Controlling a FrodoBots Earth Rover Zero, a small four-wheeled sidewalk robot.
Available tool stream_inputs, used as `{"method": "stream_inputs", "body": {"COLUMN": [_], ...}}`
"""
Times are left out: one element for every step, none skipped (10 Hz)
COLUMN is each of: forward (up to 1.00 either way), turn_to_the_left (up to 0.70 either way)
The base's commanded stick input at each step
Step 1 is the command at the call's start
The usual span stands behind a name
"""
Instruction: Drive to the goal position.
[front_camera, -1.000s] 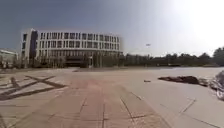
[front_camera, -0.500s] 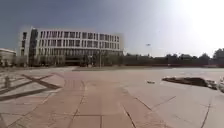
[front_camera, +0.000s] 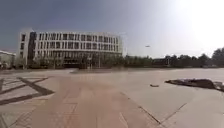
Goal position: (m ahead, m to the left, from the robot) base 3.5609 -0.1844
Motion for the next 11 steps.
{"method": "stream_inputs", "body": {"forward": [0.7,0.7,0.7,0.7,0.7,0.7,0.7,0.7,0.7,0.7,0.7], "turn_to_the_left": [-0.02,-0.02,-0.02,-0.02,-0.02,-0.02,-0.02,-0.02,-0.02,-0.02,-0.02]}}
